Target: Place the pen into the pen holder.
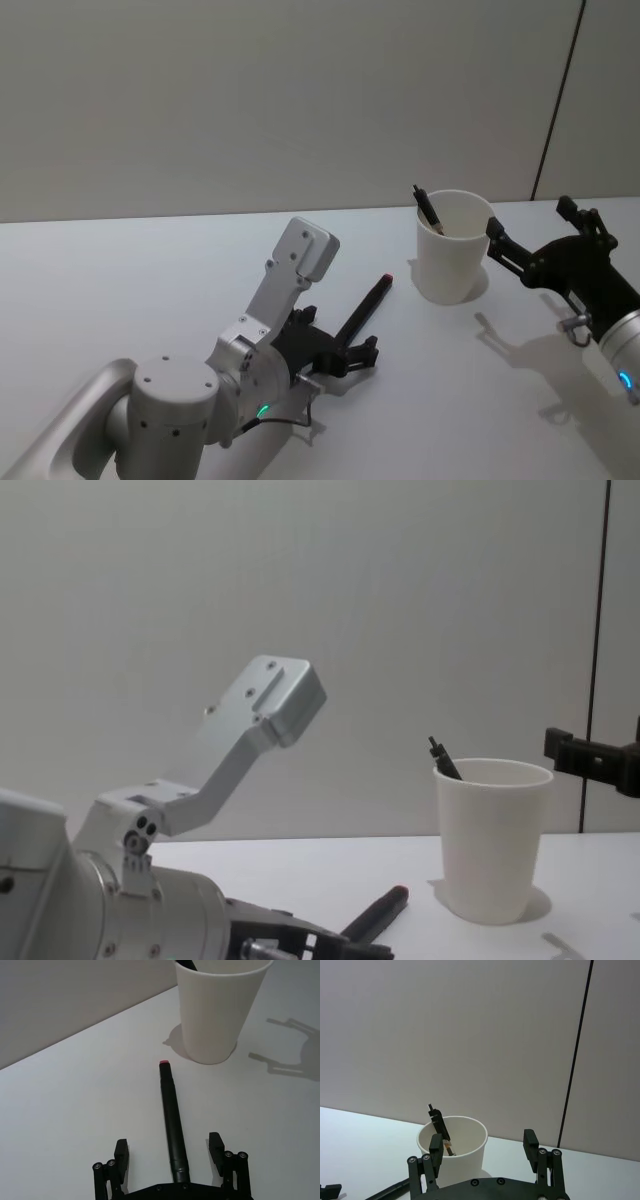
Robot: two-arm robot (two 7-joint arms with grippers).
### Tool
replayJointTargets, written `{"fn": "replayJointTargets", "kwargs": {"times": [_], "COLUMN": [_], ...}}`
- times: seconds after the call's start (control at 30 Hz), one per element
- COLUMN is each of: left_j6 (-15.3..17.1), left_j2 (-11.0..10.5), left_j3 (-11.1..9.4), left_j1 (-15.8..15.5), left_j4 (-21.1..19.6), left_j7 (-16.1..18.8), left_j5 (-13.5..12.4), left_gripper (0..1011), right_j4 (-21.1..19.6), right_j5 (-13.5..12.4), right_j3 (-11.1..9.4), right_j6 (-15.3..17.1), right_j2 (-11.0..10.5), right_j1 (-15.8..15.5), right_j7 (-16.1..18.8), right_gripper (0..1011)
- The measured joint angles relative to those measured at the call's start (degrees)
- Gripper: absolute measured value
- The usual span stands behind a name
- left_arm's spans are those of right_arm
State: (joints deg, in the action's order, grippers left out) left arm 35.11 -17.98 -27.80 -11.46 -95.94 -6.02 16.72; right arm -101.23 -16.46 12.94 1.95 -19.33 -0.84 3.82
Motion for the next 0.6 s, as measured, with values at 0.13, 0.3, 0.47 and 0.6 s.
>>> {"fn": "replayJointTargets", "kwargs": {"times": [0.13,0.3,0.47,0.6], "left_j6": [1.2,2.1,2.8,3.3], "left_j2": [0.3,0.6,1.1,1.4], "left_j3": [0.2,0.5,0.9,1.3], "left_j1": [-0.3,-0.5,-0.7,-0.8], "left_j4": [0.3,0.7,1.0,1.3], "left_j7": [0.0,0.3,1.0,1.6], "left_j5": [0.2,0.9,2.2,3.2], "left_gripper": [1001,1001,1001,1001], "right_j4": [0.0,0.0,0.0,0.0], "right_j5": [0.0,0.0,0.0,0.0], "right_j3": [0.0,0.0,0.0,0.0], "right_j6": [0.0,0.0,0.0,0.0], "right_j2": [0.0,0.0,0.0,0.0], "right_j1": [0.0,0.0,0.0,0.0], "right_j7": [0.0,0.0,0.0,0.0], "right_gripper": [1001,1001,1001,1001]}}
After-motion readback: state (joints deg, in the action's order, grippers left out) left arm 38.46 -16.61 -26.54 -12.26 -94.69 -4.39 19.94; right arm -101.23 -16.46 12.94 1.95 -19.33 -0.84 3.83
